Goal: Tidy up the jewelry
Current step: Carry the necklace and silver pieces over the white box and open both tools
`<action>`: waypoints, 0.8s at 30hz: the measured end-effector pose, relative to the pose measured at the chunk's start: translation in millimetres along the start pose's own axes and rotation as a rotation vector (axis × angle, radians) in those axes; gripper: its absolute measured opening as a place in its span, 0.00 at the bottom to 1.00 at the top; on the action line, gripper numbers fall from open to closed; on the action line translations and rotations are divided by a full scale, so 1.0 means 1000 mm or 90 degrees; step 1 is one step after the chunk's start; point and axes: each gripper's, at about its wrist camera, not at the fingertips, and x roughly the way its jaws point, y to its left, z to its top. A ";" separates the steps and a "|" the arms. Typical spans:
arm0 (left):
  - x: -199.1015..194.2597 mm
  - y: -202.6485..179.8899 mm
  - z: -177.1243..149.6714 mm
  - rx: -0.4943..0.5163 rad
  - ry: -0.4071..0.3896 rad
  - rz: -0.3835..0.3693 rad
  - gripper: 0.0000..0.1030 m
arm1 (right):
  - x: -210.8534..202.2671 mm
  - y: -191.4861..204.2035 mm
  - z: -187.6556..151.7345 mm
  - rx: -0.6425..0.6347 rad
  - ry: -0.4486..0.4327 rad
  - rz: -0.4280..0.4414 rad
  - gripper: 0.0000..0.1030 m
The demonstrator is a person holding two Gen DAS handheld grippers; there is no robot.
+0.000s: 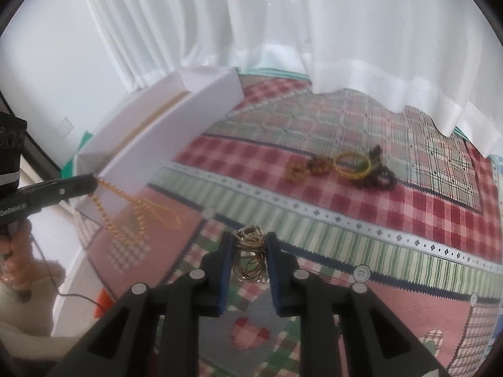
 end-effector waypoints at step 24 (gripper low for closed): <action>-0.082 0.018 0.018 -0.017 -0.042 -0.005 0.05 | -0.041 0.076 0.039 -0.047 -0.012 0.091 0.20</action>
